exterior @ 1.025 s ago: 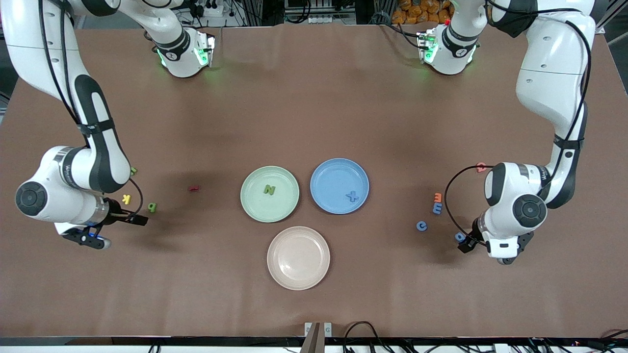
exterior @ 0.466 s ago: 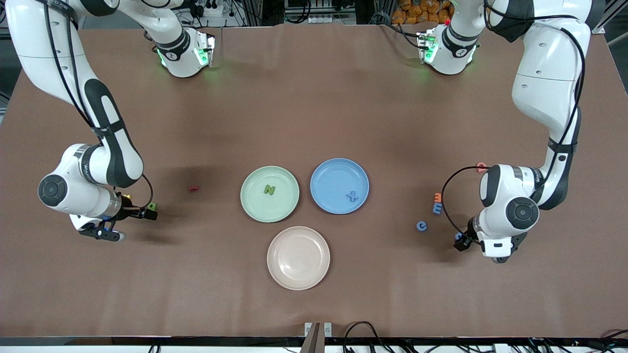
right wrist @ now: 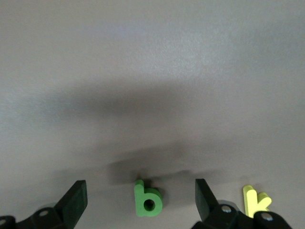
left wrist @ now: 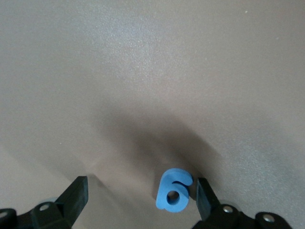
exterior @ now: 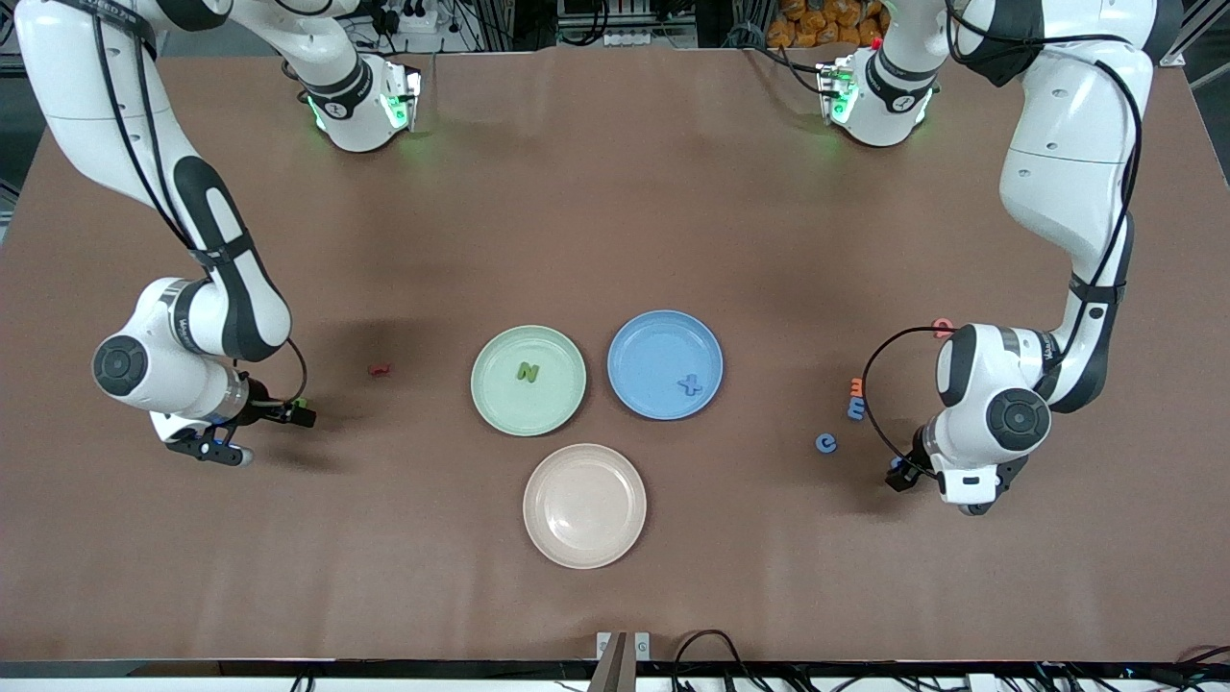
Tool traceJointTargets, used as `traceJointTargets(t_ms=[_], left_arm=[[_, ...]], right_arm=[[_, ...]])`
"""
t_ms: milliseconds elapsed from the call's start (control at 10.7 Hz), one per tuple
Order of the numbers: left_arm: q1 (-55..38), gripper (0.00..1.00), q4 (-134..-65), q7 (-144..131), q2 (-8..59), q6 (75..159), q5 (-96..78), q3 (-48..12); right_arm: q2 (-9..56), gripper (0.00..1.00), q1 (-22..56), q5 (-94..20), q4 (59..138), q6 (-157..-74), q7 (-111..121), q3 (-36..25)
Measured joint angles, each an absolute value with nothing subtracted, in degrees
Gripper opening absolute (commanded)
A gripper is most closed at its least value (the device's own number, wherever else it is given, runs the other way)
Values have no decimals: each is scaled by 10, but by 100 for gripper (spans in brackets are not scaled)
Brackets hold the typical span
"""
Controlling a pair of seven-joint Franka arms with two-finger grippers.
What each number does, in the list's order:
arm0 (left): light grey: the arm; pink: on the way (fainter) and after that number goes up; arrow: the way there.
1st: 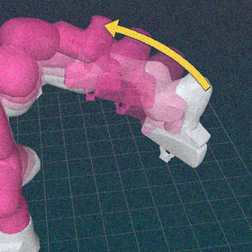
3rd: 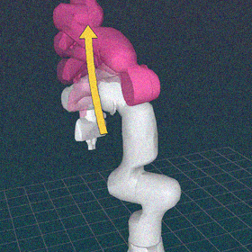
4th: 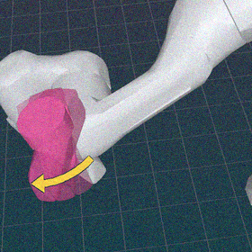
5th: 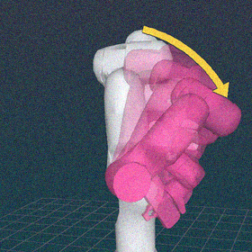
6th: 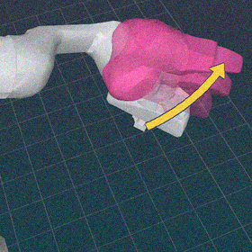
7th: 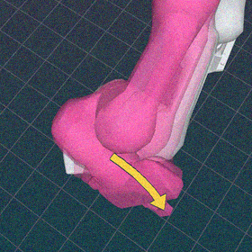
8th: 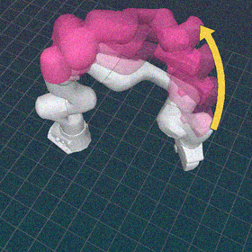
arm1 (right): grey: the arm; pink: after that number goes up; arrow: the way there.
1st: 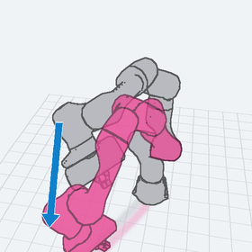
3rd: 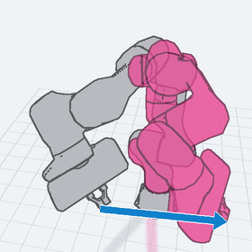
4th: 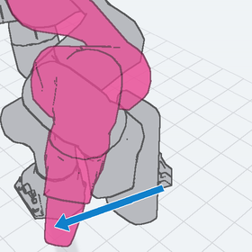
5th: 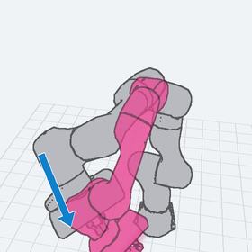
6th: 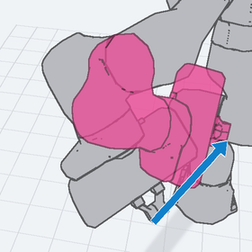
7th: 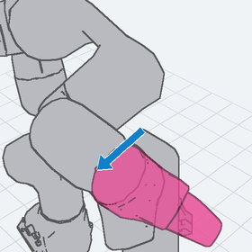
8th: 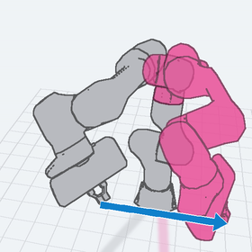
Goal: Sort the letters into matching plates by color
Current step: 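Grasp the blue 6 with the left gripper while the right gripper reaches the b, then drop the blue 6 onto the blue plate while the right gripper grasps the b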
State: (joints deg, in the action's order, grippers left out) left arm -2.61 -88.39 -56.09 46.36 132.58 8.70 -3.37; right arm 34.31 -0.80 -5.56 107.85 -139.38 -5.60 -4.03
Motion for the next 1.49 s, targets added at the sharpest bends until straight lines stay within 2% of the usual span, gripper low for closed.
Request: traceJointTargets(t_ms=[559, 1025, 1304, 1490], left_arm=[[-26, 0, -874, -561, 461, 1324, 85, -37], [-26, 0, -873, -561, 461, 1326, 85, -37], [-41, 0, -863, -561, 457, 1327, 85, -45], [-77, 0, -860, -568, 448, 1327, 83, -49]], right_arm=[[308, 100, -10, -56, 1160, -1444, -58, -40], [306, 96, -10, -56, 1173, -1463, -58, -39], [306, 91, -10, -56, 1178, -1477, -58, -39], [306, 83, -10, -56, 1178, -1478, -58, -38]])
